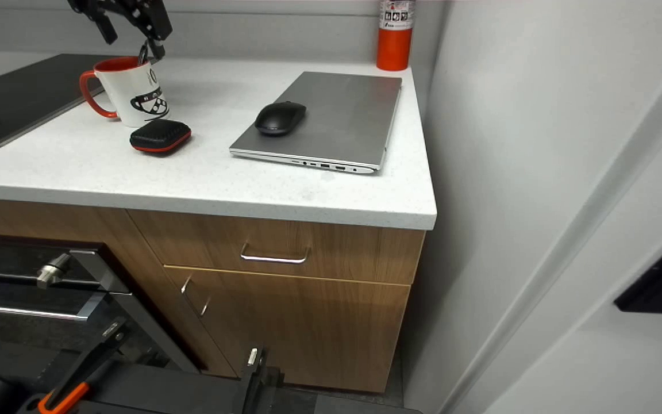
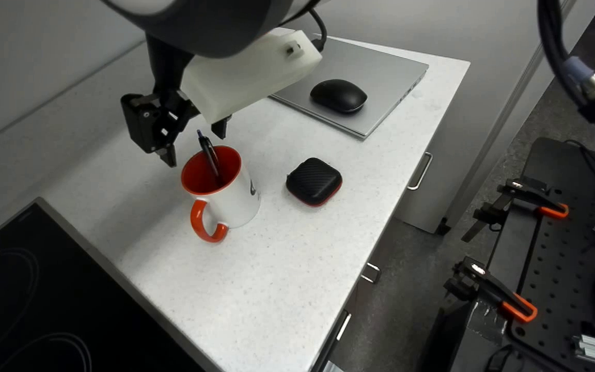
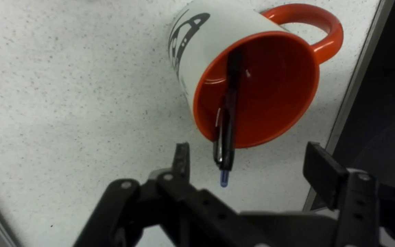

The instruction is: Pick the marker from the cup and put it on the counter

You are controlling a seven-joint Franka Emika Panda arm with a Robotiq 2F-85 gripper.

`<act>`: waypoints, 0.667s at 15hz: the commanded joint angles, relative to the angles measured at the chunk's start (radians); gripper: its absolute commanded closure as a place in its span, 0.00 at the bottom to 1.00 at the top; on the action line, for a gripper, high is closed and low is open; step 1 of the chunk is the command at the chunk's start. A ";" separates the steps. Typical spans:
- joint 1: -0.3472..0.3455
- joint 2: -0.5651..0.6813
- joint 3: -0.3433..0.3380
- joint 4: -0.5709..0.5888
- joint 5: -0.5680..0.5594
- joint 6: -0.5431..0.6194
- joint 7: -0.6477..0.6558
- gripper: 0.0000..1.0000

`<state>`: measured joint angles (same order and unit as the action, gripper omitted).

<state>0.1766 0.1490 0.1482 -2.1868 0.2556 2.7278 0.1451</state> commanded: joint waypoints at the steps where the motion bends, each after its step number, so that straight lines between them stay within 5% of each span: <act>1: -0.014 0.019 0.009 0.020 0.025 0.031 0.009 0.45; 8: -0.029 0.016 0.009 0.021 0.058 0.028 -0.001 0.98; 10: -0.032 0.012 0.009 0.020 0.068 0.028 -0.005 1.00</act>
<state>0.1588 0.1490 0.1478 -2.1812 0.2925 2.7289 0.1450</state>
